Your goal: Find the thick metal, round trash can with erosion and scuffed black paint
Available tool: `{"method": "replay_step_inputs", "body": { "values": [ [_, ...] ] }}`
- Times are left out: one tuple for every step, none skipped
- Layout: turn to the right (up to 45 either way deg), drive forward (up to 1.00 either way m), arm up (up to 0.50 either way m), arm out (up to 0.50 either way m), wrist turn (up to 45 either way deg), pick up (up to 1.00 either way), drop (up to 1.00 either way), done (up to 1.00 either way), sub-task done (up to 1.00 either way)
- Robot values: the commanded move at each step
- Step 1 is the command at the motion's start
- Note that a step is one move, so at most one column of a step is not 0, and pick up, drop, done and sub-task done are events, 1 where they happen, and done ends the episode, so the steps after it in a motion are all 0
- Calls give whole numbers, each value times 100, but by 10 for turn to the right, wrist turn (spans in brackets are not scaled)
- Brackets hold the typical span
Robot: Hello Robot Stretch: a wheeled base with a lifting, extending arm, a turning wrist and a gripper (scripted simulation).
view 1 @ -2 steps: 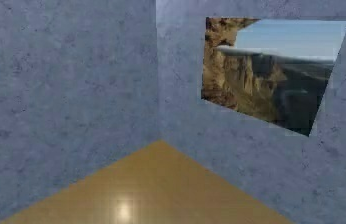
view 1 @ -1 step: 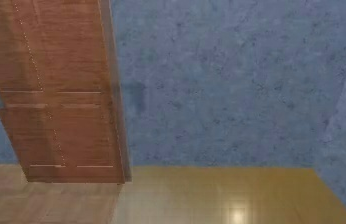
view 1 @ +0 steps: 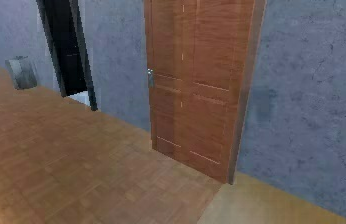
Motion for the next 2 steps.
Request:
{"method": "replay_step_inputs", "body": {
  "values": [
    [0, 30, 0, 0, 0, 0, 0, 0, 0],
    [-420, 0, 0, 0, 0, 0, 0, 0, 0]
  ]
}}
